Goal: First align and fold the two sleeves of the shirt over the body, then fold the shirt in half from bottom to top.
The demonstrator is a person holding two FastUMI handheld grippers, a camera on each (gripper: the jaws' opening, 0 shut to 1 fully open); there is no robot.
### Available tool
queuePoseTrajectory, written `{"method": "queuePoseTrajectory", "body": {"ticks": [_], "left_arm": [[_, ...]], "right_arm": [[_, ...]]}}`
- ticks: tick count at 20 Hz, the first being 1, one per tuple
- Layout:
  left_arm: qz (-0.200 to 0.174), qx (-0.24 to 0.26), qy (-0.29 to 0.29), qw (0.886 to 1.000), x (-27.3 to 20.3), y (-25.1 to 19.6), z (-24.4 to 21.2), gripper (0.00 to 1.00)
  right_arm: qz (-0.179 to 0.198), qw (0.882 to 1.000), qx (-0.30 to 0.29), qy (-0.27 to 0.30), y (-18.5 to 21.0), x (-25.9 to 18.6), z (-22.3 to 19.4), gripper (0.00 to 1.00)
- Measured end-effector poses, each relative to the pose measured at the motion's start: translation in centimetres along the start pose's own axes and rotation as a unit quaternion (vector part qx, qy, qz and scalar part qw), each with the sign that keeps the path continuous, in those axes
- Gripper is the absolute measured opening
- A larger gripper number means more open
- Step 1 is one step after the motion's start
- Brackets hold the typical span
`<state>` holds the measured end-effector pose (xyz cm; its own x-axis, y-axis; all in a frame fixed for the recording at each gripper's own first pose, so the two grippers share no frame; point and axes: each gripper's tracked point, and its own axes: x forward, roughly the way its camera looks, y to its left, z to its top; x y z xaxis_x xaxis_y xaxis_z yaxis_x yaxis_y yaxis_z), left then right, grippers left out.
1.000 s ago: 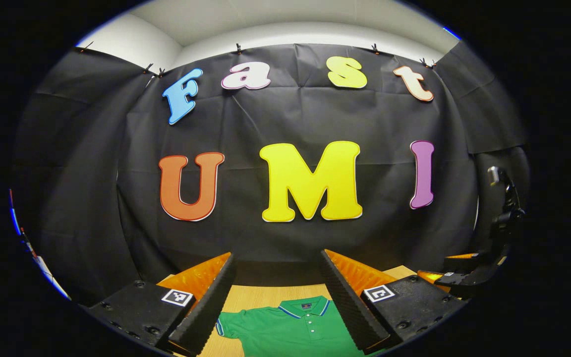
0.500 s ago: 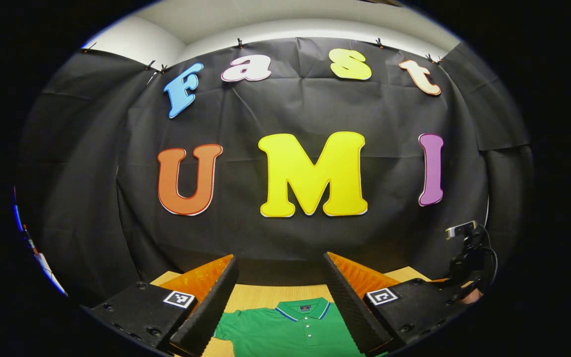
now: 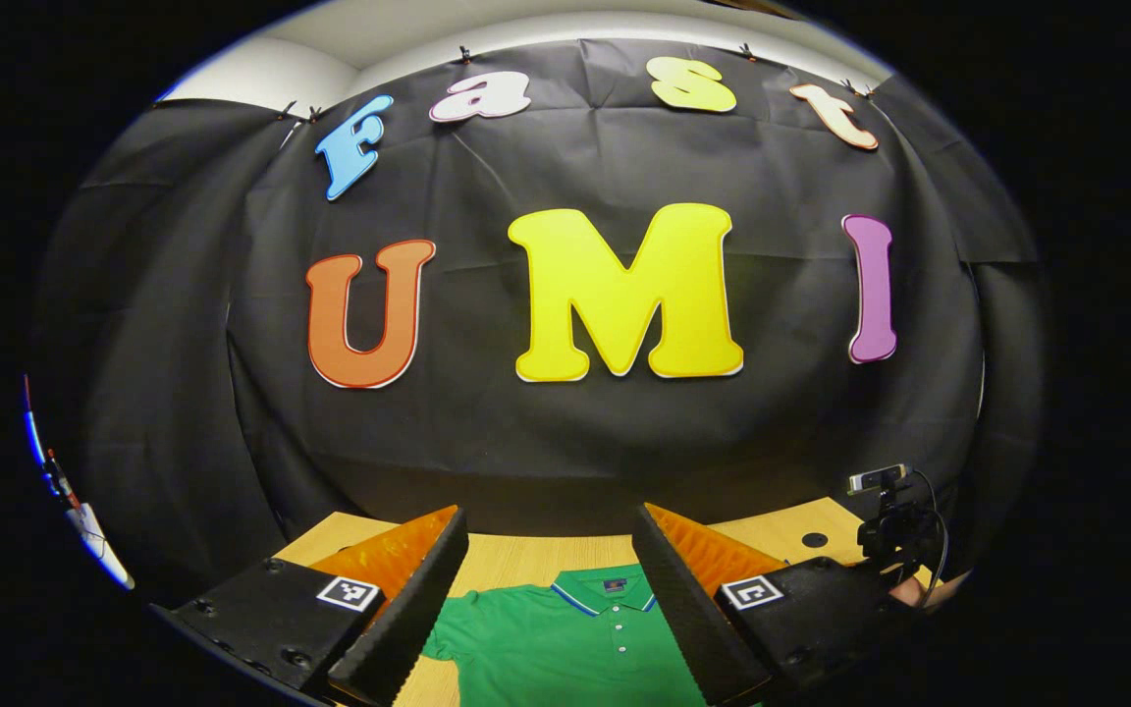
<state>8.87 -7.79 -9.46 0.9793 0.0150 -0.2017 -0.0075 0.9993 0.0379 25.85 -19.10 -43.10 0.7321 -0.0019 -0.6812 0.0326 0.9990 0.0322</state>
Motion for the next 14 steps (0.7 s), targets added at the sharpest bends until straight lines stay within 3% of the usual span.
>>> {"method": "queuePoseTrajectory", "body": {"ticks": [4,7,8,9,10,12,14], "left_arm": [[-0.001,0.008,0.01,1.0,0.6,-0.3,-0.4,1.0],[-0.01,0.013,0.009,1.0,0.8,-1.1,-0.2,1.0],[-0.013,0.012,0.008,1.0,0.9,-1.4,-0.2,1.0],[-0.015,0.012,0.009,1.0,0.8,-1.6,-0.3,1.0],[-0.016,0.011,0.01,1.0,0.8,-1.6,-0.3,1.0],[-0.017,0.01,0.013,1.0,0.7,-1.6,-0.5,1.0],[-0.016,0.007,0.015,1.0,0.6,-1.2,-0.5,1.0]], "right_arm": [[0.007,1.0,0.007,0.006,0.3,1.1,-0.5,0.88],[0.019,1.0,0.006,0.012,0.9,0.8,-0.6,0.62],[0.025,1.0,0.008,0.012,1.1,0.8,-0.6,0.42],[0.03,0.999,0.011,0.016,1.3,0.7,-0.7,0.4],[0.045,0.999,0.018,0.012,1.9,0.5,-0.5,0.21],[0.04,0.999,0.023,0.016,1.9,0.6,-0.6,0.0],[0.04,0.999,0.027,0.018,2.0,0.6,-0.6,0.0]]}}
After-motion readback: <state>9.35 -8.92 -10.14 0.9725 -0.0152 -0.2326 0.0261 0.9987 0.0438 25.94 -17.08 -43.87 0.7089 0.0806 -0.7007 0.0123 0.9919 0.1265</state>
